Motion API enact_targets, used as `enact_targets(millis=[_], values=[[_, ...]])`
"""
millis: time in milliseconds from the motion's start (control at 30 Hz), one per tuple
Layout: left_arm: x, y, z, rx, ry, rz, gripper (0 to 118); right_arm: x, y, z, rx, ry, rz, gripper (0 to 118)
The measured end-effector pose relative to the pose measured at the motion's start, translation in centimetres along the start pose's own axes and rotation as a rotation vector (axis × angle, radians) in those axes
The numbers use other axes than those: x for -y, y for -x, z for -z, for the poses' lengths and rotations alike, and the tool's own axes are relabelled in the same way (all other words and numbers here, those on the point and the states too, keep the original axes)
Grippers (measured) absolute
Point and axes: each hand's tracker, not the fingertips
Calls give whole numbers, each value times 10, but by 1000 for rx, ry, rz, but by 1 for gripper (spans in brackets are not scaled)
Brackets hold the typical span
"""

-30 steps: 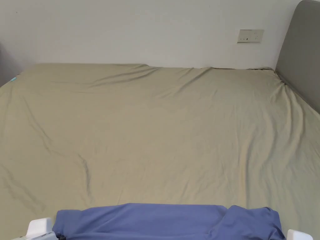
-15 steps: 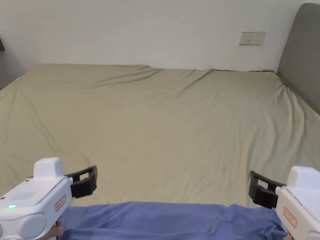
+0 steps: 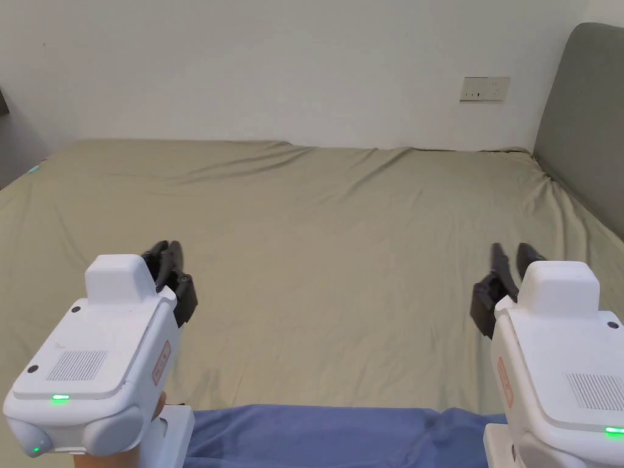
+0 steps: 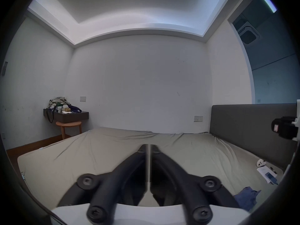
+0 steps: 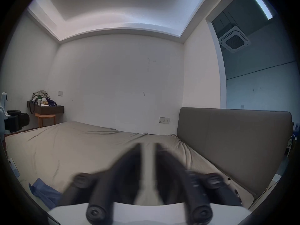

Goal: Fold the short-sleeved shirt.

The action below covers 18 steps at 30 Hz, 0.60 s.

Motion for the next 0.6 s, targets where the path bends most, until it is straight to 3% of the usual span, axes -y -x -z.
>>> enact_targets(millis=[367, 467, 600], values=[[3, 12, 11, 13, 83, -22, 0, 2, 1, 5, 4, 12, -6, 2], [9, 38, 24, 30, 196, -200, 0, 3, 3, 7, -1, 18, -7, 2], [42, 102, 44, 100, 389, -610, 0, 5, 8, 12, -14, 31, -15, 2]])
